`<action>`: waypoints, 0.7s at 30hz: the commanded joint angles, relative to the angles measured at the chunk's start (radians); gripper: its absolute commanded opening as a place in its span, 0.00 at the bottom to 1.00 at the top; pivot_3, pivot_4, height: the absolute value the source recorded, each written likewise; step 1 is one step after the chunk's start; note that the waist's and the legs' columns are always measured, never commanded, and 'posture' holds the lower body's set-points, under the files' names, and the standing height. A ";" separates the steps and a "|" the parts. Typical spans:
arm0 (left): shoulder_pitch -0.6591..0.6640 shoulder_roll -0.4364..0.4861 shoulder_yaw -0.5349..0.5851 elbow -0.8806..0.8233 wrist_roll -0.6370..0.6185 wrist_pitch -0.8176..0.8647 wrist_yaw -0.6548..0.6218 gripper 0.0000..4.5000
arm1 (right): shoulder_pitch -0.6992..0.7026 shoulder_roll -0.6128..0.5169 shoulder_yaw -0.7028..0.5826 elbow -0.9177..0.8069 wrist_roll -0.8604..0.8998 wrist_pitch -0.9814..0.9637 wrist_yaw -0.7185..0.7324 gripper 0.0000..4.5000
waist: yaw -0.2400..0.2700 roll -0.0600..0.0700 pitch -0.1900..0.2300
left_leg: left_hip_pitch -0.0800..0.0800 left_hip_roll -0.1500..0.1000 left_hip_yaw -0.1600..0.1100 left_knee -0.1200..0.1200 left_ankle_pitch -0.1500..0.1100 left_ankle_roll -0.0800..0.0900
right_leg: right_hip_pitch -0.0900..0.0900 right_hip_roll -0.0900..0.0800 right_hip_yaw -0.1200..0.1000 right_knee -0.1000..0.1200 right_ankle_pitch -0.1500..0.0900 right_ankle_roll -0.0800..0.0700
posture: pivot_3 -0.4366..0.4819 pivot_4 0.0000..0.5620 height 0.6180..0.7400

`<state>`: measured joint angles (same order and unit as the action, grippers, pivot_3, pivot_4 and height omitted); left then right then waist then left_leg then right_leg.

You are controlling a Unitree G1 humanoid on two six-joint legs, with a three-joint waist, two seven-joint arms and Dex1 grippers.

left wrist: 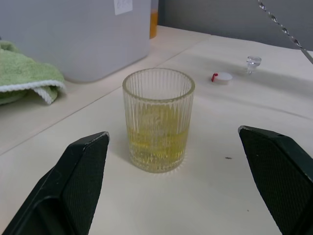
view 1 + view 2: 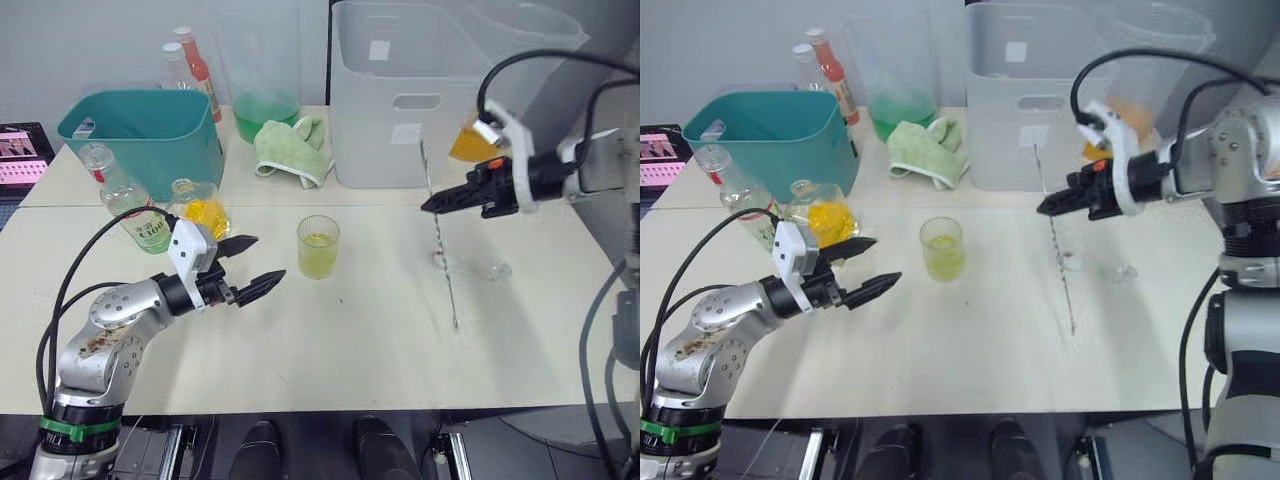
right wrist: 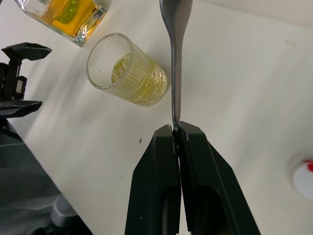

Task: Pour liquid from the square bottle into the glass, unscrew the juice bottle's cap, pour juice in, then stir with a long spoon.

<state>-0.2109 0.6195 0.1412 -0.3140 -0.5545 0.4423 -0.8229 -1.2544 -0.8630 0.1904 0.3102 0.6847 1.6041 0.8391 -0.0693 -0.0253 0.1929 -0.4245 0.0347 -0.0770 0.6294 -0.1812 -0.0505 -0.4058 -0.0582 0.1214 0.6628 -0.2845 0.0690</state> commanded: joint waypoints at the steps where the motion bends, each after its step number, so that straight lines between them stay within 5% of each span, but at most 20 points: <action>1: 0.034 0.004 0.040 -0.061 -0.023 -0.006 0.011 1.00 | 0.056 0.047 0.021 0.045 -0.056 0.001 -0.046 0.00 | 0.000 -0.001 0.000 | 0.000 0.000 0.000 0.000 0.000 0.000 | 0.000 0.000 0.000 -0.001 0.000 0.000 | 0.48 0.27 1.00; 20: 0.127 0.032 0.085 -0.156 -0.055 0.030 0.046 1.00 | 0.083 0.288 -0.016 0.408 -0.297 -0.218 -0.163 0.00 | 0.000 0.000 0.000 | 0.000 0.000 0.000 0.000 0.000 0.000 | 0.001 0.000 0.000 0.000 0.000 0.000 | 0.48 0.27 1.00; 21: 0.125 0.036 0.083 -0.153 -0.052 0.030 0.042 1.00 | 0.082 0.288 -0.012 0.401 -0.302 -0.222 -0.154 0.07 | -0.001 0.000 0.000 | 0.000 0.000 -0.001 0.000 0.000 0.000 | 0.001 0.000 0.000 0.000 0.000 0.000 | 0.48 0.27 1.00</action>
<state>-0.0801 0.6404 0.2092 -0.4374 -0.5913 0.4755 -0.7761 -1.1513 -0.5671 0.1907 0.7208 0.3962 1.4016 0.6744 -0.0699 -0.0255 0.1928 -0.4245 0.0343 -0.0775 0.6299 -0.1811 -0.0505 -0.4052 -0.0581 0.1210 0.6633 -0.2844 0.0691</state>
